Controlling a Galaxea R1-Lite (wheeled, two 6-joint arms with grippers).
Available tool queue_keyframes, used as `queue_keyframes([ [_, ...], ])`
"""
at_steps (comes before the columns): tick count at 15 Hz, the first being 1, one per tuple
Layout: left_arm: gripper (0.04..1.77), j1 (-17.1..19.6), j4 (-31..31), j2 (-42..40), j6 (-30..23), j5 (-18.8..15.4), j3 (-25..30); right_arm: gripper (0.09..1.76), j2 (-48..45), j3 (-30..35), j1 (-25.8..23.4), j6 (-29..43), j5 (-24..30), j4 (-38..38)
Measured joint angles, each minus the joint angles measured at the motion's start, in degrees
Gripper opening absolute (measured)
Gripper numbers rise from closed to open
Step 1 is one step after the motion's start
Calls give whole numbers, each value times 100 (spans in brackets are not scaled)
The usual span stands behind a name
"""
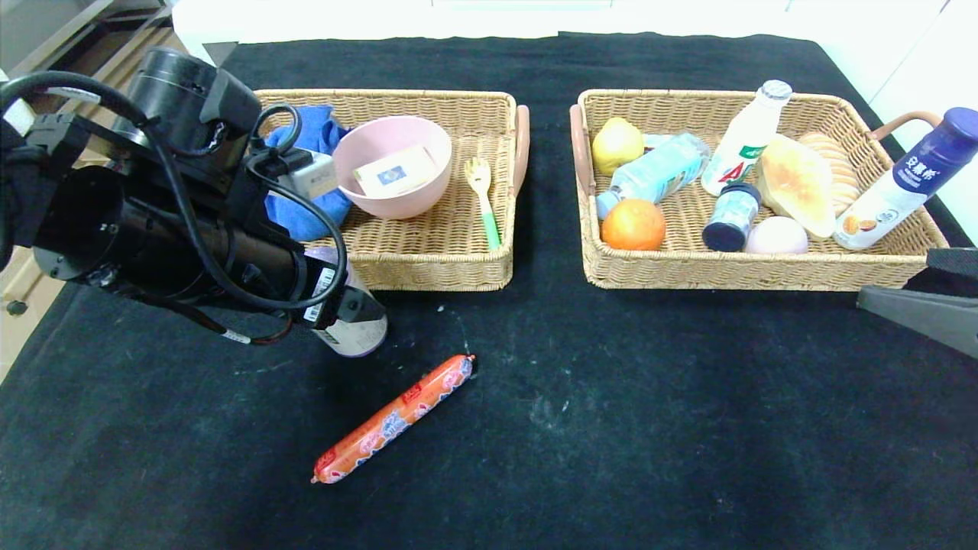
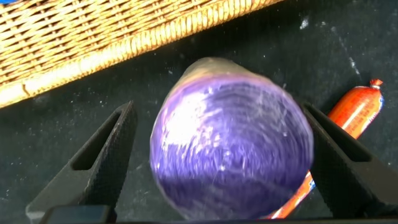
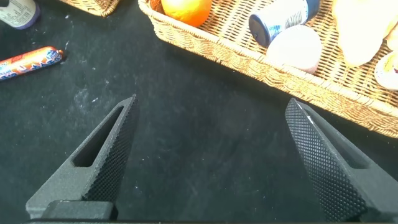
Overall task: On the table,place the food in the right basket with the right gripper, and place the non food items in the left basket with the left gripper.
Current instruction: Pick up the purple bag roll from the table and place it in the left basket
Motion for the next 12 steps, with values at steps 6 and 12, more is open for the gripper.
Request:
queue_keyframes([
  [6,141,13,11,61,1,-37,-22,171,2,9,11,-1,4,1],
  [12,100,9,30,68,0,-80,-41,171,-17,9,17,0,1,6],
])
